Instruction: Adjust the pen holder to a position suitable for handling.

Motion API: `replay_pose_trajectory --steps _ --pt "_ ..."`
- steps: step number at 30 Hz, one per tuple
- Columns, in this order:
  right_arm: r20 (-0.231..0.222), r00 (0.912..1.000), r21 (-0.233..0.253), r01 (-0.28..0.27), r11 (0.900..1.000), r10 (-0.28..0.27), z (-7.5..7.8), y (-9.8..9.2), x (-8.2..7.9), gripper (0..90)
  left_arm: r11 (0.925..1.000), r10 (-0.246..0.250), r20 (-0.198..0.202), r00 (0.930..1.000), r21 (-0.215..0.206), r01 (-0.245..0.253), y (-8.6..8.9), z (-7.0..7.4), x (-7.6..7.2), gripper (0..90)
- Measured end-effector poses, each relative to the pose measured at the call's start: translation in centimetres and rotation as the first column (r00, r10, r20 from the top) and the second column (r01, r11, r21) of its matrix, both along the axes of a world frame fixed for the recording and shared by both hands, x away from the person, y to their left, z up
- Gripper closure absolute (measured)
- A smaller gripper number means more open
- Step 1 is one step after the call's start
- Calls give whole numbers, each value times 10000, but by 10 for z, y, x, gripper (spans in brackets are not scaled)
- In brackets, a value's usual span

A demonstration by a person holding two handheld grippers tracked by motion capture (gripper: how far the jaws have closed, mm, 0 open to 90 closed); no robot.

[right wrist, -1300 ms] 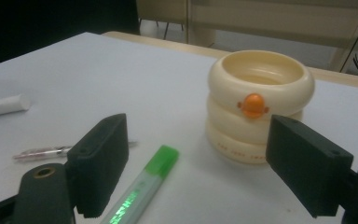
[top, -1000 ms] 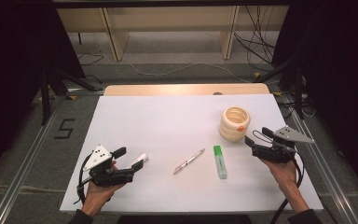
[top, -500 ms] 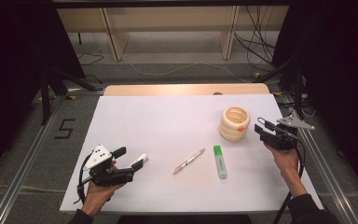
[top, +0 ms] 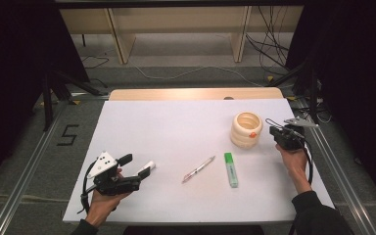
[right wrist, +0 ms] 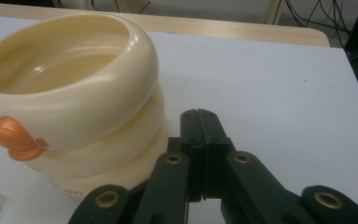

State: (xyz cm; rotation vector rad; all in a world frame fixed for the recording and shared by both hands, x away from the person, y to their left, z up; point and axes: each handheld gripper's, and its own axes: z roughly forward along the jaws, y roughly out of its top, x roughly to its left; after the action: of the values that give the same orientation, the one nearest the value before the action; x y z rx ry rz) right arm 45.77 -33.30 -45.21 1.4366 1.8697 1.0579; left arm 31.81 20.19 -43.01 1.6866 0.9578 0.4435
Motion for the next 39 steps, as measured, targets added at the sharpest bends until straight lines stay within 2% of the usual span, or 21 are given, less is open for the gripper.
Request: replay_pose_trajectory --steps 13,18,23,29,39 --pt "-511 9986 -134 -118 9998 111 -17 11 19 900 10000 16 7 10000 -35 -16 0 0 1 162" --pt "-655 9976 -103 -234 9997 226 -19 15 21 900 10000 24 12 10000 -41 -24 0 0 1 162" --pt "-705 9971 -351 -325 9989 300 -22 19 22 900 10000 25 19 10000 -42 -25 0 0 0 162" --pt "-785 9962 -220 -392 9990 374 -22 22 22 900 10000 34 18 10000 -37 -34 -1 0 1 162" --pt "-814 9918 -357 -1020 9941 989 -22 54 21 900 10000 24 25 10000 -61 -24 0 0 1 162"
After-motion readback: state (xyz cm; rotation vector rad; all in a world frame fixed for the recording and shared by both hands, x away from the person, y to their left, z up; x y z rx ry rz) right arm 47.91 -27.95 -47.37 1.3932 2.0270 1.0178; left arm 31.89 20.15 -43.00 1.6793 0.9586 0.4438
